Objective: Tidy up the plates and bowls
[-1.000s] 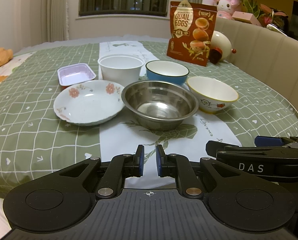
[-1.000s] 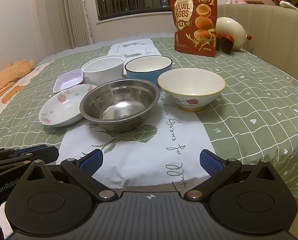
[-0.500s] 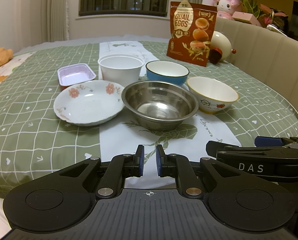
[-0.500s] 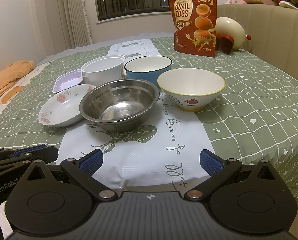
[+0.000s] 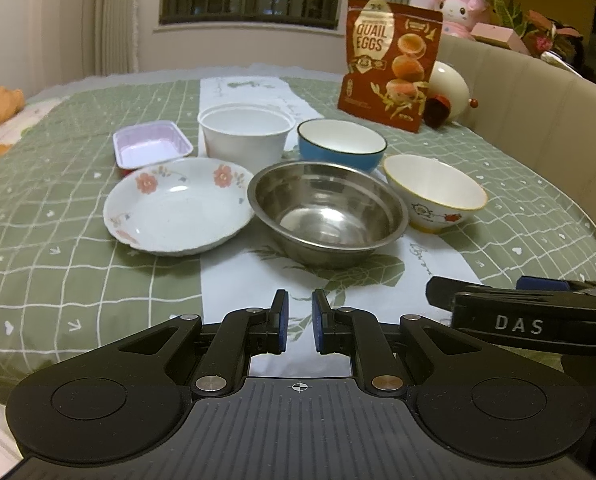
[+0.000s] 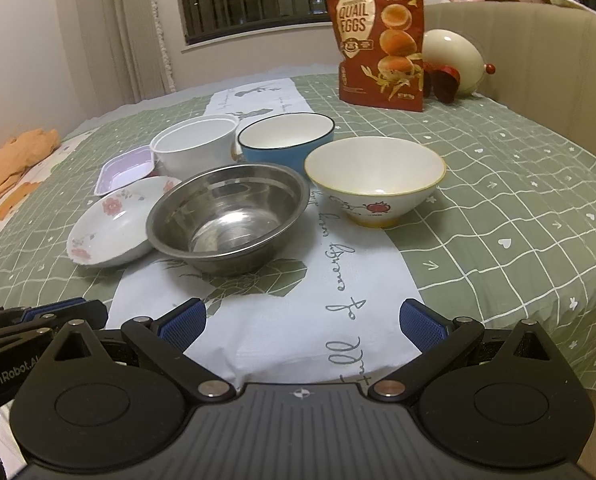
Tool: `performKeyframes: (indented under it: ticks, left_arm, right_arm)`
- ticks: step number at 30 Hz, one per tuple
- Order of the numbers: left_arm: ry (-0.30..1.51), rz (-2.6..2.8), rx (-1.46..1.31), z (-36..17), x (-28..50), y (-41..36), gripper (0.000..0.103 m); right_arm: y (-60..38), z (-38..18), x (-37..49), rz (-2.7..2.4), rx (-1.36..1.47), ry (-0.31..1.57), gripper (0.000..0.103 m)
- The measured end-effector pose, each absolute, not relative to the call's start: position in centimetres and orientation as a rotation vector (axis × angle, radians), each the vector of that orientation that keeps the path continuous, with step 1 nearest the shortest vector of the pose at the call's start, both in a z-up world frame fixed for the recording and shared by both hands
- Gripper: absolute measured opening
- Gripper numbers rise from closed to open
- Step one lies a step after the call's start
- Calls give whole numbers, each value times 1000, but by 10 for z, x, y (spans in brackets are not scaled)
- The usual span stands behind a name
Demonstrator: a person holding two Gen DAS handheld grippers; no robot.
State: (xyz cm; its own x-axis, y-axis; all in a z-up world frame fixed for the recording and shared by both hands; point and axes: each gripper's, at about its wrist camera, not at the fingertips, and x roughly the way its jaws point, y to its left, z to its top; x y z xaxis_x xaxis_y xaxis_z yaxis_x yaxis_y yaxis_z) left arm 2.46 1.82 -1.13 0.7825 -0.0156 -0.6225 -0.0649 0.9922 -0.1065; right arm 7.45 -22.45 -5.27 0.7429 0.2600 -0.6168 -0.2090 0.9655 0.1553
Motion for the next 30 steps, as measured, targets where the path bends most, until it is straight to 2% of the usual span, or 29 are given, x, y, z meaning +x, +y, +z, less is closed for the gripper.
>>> performKeyframes:
  ticks: [17, 21, 25, 30]
  left_arm:
    - [661, 7, -177, -17, 89, 66, 14]
    - [580, -136, -296, -11, 100, 97, 14]
    - [630, -214, -456, -15, 127, 127, 14]
    - [700, -92, -261, -14, 163, 127, 14]
  right_arm:
    - [-198, -69, 150, 261, 141, 746, 103]
    - [-196, -79, 169, 291, 203, 783, 103]
    - [-192, -86, 182, 312, 235, 788, 103]
    - [-199, -85, 203, 306, 304, 781, 103]
